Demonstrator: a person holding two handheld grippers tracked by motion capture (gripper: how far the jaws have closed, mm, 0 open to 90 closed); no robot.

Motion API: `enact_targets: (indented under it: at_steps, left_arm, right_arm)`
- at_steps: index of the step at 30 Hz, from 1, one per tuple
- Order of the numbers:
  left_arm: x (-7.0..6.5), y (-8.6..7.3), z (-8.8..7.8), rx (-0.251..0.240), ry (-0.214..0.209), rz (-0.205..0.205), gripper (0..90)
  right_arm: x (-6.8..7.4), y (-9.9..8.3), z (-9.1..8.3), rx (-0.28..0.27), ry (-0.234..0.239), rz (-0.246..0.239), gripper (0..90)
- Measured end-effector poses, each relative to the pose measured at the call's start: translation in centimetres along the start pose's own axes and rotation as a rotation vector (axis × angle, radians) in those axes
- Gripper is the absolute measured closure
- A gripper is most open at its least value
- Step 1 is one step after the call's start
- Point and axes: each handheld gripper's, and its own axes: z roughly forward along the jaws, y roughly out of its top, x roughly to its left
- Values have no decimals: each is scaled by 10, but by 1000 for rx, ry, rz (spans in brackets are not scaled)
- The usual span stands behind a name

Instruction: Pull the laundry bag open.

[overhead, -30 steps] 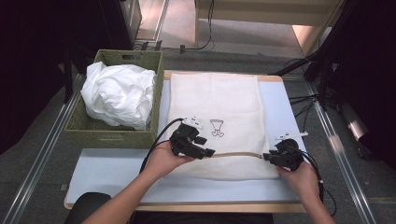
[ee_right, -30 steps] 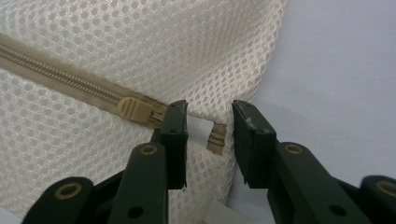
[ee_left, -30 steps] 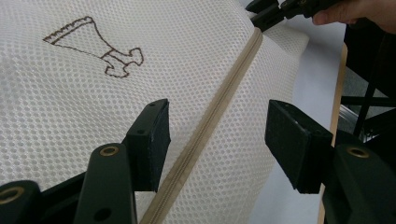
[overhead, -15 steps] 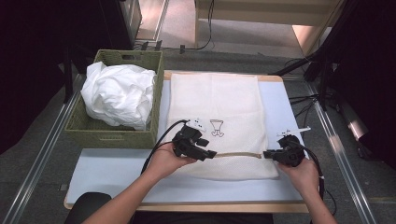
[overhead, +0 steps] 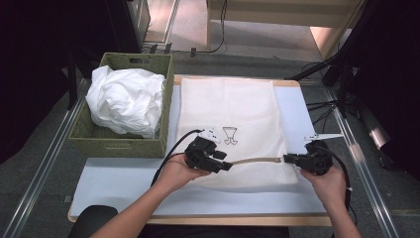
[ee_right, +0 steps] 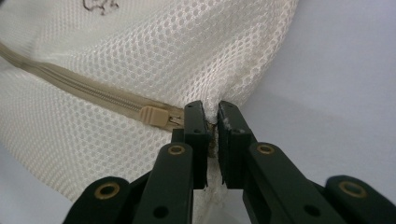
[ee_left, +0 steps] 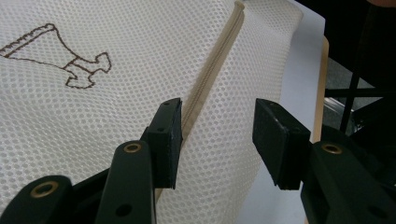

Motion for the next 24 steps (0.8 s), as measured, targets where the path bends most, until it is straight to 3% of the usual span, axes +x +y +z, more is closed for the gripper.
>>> enact_targets:
  at_steps: [4, 8, 11, 15, 19, 23, 24]
  left_arm:
    - [-2, 2, 1, -5, -17, -18, 506]
    - [-4, 6, 3, 3, -23, -14, 501]
    - [-5, 9, 5, 7, -32, -33, 489]
    - [-7, 14, 9, 8, -46, -16, 495]
    - [-10, 20, 13, 17, -73, -42, 550]
    - [-13, 27, 19, 22, -65, -23, 577]
    - [-14, 30, 20, 27, -64, -19, 629]
  right_arm:
    - [0, 1, -13, -58, 1, -10, 858]
    - [1, 3, -21, -71, 7, -10, 859]
    - [4, 6, -26, -96, 13, -11, 859]
    - [7, 8, -25, -84, -6, -24, 859]
    - [3, 2, -15, -56, 4, -2, 859]
    - [2, 1, -18, -66, 5, -3, 859]
    - [4, 2, -19, -69, 2, -16, 859]
